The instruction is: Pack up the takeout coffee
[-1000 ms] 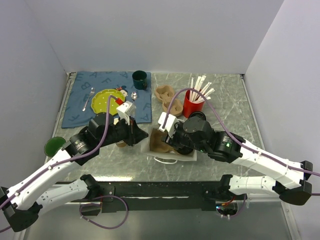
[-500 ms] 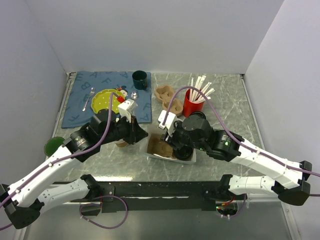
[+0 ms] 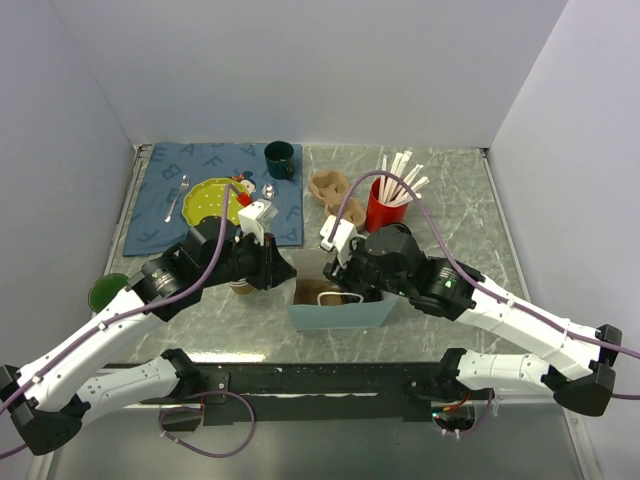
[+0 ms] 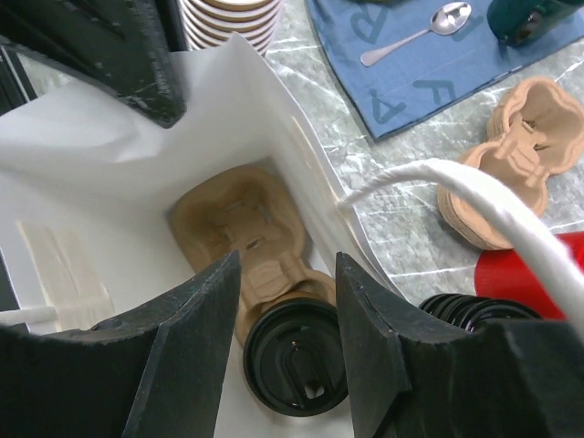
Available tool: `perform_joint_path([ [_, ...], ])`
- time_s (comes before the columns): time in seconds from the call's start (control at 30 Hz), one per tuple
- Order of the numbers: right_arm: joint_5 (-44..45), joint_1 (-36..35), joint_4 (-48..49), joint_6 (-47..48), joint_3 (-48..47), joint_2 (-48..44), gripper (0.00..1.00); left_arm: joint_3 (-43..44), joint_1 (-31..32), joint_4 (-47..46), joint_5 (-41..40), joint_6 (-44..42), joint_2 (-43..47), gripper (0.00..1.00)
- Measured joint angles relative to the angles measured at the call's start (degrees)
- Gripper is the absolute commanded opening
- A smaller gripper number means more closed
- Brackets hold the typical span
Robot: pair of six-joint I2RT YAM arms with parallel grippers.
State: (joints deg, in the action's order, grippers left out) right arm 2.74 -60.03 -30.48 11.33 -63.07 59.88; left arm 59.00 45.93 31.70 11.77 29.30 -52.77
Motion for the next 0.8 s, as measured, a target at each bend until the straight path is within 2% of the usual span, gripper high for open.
perform_joint_path([
  [0.2, -1.0, 2.1, 0.3, 0.0, 0.2, 0.0, 0.55, 0.2, 0.0, 0.3, 0.0, -0.1, -0.9, 0.34],
  [0.33, -2.6, 3.0, 0.3, 0.1, 0.1, 0.1, 0.55, 0.5, 0.0, 0.8, -0.4, -0.2, -1.6, 0.5],
  [0.53, -6.9, 3.5, -1.5, 0.0, -1.9, 0.3, 0.53, 2.9, 0.0, 1.2, -2.3, -0.8, -1.9, 0.68],
  [0.63, -8.8, 3.8, -3.3, -0.2, -4.4, 0.8, 0.52, 3.4, 0.0, 0.8, -3.1, -1.1, -1.8, 0.73],
  [0.8, -11.1, 4.5, -5.6, -1.7, -8.6, 2.2, 0.51, 3.7, 0.0, 0.7, -4.5, -1.5, -1.8, 0.75],
])
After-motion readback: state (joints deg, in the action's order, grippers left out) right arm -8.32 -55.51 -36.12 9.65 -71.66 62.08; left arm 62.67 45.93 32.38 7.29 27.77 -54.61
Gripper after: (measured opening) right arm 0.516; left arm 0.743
